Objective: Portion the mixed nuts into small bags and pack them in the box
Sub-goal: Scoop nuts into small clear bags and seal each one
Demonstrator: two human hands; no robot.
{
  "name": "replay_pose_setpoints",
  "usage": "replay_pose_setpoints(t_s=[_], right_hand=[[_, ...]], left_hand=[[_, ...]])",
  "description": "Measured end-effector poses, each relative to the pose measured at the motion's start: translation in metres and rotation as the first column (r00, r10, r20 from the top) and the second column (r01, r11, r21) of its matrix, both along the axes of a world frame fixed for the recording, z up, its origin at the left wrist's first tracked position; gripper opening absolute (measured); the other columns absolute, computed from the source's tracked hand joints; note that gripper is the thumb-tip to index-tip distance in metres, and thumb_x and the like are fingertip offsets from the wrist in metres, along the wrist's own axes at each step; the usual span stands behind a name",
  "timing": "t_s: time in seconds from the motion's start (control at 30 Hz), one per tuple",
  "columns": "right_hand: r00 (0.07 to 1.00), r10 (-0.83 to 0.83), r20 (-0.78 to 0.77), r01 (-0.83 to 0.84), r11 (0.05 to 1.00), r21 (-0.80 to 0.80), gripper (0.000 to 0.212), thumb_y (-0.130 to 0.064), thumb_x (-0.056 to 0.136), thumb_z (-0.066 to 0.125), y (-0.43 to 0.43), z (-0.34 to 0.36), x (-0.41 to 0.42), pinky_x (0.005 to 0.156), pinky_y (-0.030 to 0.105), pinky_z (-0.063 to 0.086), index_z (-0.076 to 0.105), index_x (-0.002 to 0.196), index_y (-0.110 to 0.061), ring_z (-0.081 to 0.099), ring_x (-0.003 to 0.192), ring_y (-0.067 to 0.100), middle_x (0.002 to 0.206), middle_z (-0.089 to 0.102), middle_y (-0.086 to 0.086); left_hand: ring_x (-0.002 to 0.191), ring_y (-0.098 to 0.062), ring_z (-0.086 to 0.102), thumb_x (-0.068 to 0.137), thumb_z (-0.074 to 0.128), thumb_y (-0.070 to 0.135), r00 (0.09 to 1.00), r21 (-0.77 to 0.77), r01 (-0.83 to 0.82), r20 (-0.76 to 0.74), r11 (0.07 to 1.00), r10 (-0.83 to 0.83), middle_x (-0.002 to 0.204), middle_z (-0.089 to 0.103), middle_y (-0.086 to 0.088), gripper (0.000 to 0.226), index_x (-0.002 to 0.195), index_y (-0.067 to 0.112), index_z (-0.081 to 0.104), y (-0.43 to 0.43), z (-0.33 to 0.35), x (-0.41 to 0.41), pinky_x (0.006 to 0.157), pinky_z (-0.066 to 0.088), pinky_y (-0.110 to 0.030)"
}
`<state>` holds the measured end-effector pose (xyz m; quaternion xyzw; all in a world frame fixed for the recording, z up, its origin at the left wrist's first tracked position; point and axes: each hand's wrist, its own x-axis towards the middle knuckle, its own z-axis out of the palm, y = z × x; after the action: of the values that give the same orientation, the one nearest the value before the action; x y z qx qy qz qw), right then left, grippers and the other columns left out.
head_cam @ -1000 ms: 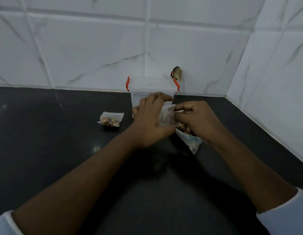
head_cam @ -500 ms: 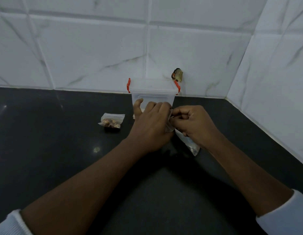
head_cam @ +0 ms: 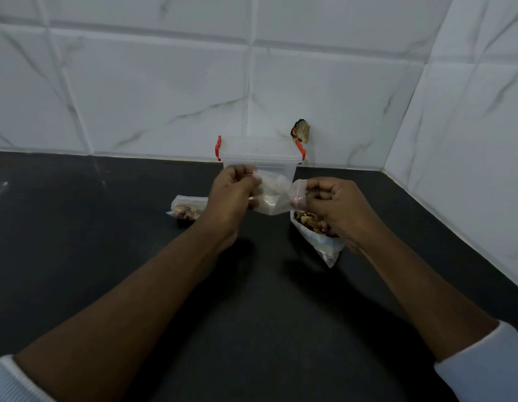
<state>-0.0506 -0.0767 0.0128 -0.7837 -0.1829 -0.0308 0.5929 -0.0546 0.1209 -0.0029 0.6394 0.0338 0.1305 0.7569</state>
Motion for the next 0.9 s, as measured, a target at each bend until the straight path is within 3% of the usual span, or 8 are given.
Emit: replay_pose_setpoints(t_s=[0.07,0.13,0.2,0.3,0.47,0.6,0.77,0.9], right_hand=[[1.0,-0.018,0.007,0.018,1.0,-0.021,0.023,-0.014,0.085,0.083,-0.0014,-0.0019,0.0027,0.072,0.031,0.062,0.078,0.107,-0.019,0.075,0.074,0.016,0.093,0.08,0.005],[1.0,-0.029,0.005,0.029,0.999,-0.033,0.022,-0.018,0.085,0.083,-0.0014,-0.0026,0.0033,0.085,0.049,0.06,0.078,0.106,-0.022,0.076,0.089,0.034,0.094,0.08,0.003],[0.999,-0.029,-0.035,0.03,0.999,0.021,0.02,-0.022,0.086,0.082,-0.0015,-0.0035,0.0036,0.062,0.036,0.058,0.079,0.106,-0.021,0.071,0.065,0.024,0.088,0.08,0.001],[0.996,-0.021,-0.09,0.03,0.995,0.097,0.02,-0.025,0.088,0.079,0.0,-0.0043,0.0022,0.039,0.018,0.032,0.078,0.108,-0.019,0.038,0.041,0.005,0.077,0.074,-0.001],[0.992,-0.005,-0.128,0.019,0.994,0.112,0.025,-0.02,0.085,0.081,-0.0005,-0.0039,0.0033,0.037,0.017,0.03,0.077,0.11,-0.017,0.036,0.04,0.003,0.096,0.077,0.014],[0.99,0.04,-0.132,-0.025,0.993,0.117,0.026,-0.017,0.085,0.081,-0.0031,-0.0022,0.0034,0.037,0.016,0.032,0.077,0.11,-0.016,0.038,0.04,0.003,0.094,0.077,0.01],[0.988,0.049,-0.146,-0.037,0.995,0.087,0.024,-0.017,0.087,0.08,-0.0005,-0.0041,0.0029,0.037,0.019,0.029,0.076,0.111,-0.015,0.034,0.043,0.007,0.093,0.074,0.018],[0.989,0.034,-0.147,-0.02,0.995,0.095,0.022,-0.021,0.087,0.081,-0.0035,-0.0055,0.0067,0.039,0.018,0.027,0.076,0.108,-0.017,0.032,0.046,0.011,0.085,0.073,0.006]], left_hand=[[0.088,-0.019,0.064,0.096,0.063,0.003,0.999,-0.075,0.018,-0.028,0.997,-0.02,0.098,0.068,-0.006,0.012,0.105,0.01,0.066,0.0031,-0.0008,-0.0001,0.073,0.056,-0.033],[0.082,-0.017,0.063,0.094,0.065,0.001,0.999,-0.16,0.013,-0.041,0.987,-0.02,0.09,0.069,-0.005,0.011,0.097,0.011,0.069,0.0045,-0.0011,0.0008,0.072,0.056,-0.033],[0.075,-0.015,0.063,0.093,0.065,-0.001,0.997,-0.265,-0.007,-0.071,0.964,-0.012,0.083,0.068,-0.005,0.011,0.093,0.009,0.068,0.0023,0.0007,0.0022,0.074,0.055,-0.033],[0.069,-0.015,0.062,0.093,0.064,-0.003,0.991,-0.37,-0.04,-0.133,0.928,-0.01,0.079,0.068,-0.006,0.011,0.091,0.007,0.068,-0.0011,0.0026,0.0044,0.071,0.055,-0.029],[0.074,-0.014,0.07,0.098,0.061,0.001,0.99,-0.433,0.007,-0.122,0.901,-0.066,0.088,0.072,-0.007,0.009,0.097,0.006,0.069,-0.001,0.0023,0.0056,0.063,0.061,-0.027],[0.086,-0.017,0.069,0.1,0.061,0.011,0.994,-0.369,0.02,-0.092,0.929,-0.058,0.098,0.072,-0.009,0.013,0.107,0.002,0.068,-0.0013,0.0013,0.0039,0.074,0.063,-0.032],[0.092,-0.021,0.07,0.098,0.063,0.008,0.985,-0.495,-0.04,-0.165,0.868,-0.049,0.1,0.074,-0.01,0.012,0.107,0.002,0.068,-0.0019,0.0033,0.0034,0.086,0.06,-0.036],[0.081,-0.02,0.07,0.101,0.057,0.017,0.979,-0.42,0.051,-0.157,0.906,-0.127,0.094,0.073,-0.008,0.018,0.109,0.005,0.067,0.0,0.0046,-0.0007,0.064,0.061,-0.031]])
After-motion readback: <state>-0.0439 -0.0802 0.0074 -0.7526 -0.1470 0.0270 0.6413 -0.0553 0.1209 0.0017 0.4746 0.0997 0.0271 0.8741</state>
